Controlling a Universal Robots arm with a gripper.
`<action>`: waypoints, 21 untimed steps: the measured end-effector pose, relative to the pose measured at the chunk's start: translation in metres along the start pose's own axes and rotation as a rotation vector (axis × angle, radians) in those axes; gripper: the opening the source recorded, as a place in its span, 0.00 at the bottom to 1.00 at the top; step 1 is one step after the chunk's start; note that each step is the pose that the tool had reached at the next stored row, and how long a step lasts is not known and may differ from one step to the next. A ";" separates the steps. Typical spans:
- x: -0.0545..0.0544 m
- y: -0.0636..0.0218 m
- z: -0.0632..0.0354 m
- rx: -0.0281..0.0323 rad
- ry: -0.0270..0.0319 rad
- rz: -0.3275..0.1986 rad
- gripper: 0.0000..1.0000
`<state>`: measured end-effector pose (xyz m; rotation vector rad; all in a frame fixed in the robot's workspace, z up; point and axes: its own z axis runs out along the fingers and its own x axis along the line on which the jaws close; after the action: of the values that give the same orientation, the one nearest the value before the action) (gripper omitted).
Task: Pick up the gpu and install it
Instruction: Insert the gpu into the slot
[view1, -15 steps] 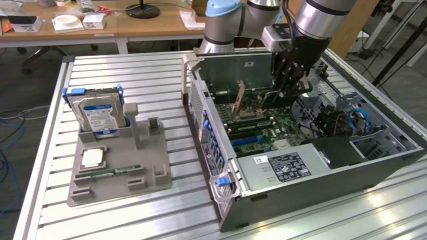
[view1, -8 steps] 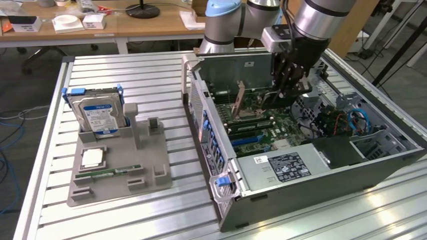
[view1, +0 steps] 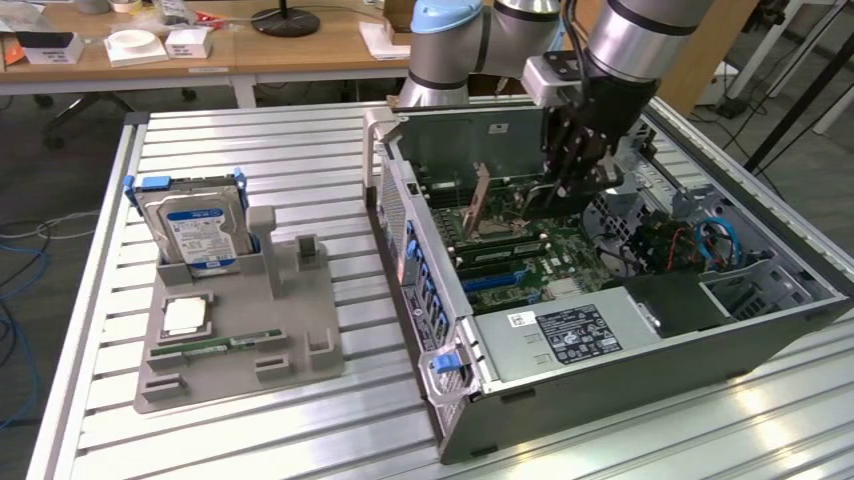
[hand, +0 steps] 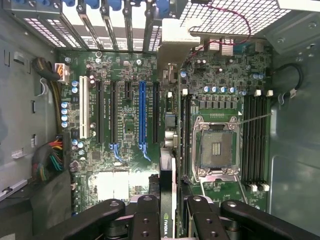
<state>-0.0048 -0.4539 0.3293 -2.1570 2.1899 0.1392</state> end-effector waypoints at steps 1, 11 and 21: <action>0.000 0.0000 0.0003 0.0000 -0.0001 0.000 0.26; 0.000 0.0000 0.0024 0.0000 0.0000 0.000 0.26; 0.001 -0.0001 0.0047 0.0000 0.0000 0.000 0.26</action>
<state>-0.0048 -0.4539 0.3245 -2.1570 2.1899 0.1391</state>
